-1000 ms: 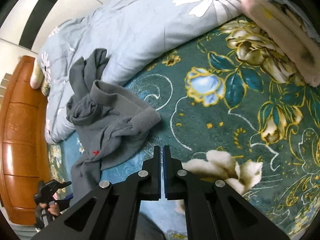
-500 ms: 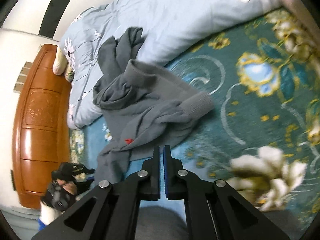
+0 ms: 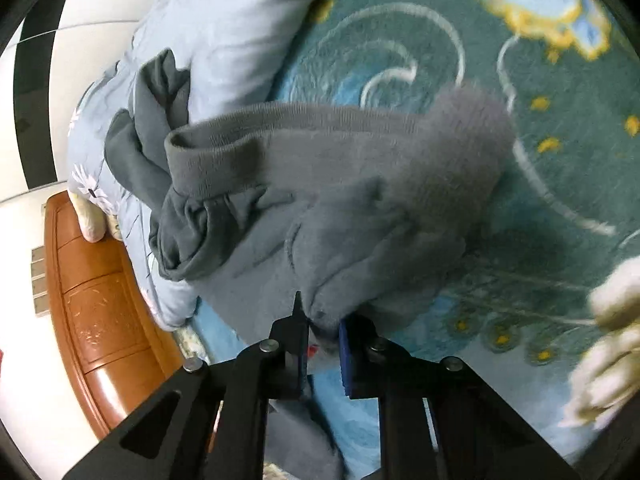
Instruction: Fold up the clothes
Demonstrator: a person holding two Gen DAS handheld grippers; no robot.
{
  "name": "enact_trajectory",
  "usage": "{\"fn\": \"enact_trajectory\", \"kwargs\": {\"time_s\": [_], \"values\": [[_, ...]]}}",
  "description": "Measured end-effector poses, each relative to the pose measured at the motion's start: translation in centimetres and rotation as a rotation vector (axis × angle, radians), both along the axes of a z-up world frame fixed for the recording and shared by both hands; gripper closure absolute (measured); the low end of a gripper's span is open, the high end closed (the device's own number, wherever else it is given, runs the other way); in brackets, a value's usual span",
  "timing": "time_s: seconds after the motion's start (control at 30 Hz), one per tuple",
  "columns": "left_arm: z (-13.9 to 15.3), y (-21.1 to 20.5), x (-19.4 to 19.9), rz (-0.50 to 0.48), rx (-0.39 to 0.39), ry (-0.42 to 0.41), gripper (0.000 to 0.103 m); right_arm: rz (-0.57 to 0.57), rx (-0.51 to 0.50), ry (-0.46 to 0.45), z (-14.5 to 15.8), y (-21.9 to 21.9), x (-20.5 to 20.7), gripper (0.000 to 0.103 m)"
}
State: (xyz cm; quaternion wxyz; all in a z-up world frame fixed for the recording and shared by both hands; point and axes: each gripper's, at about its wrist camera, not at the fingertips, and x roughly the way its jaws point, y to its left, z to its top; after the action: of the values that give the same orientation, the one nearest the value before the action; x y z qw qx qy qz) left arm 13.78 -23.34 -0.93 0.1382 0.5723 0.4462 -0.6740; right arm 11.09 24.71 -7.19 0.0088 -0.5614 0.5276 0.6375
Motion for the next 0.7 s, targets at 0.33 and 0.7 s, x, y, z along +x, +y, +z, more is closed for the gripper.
{"fn": "enact_trajectory", "kwargs": {"time_s": [0.33,0.7], "values": [[14.2,3.7,2.1,-0.246,0.023,0.588,0.093,0.027,0.199,0.486,17.9,7.1,4.1,0.094],[-1.4,10.9,7.6,-0.437,0.095,0.175,0.091,0.009,0.333,0.217,9.0,14.1,20.1,0.094]]}}
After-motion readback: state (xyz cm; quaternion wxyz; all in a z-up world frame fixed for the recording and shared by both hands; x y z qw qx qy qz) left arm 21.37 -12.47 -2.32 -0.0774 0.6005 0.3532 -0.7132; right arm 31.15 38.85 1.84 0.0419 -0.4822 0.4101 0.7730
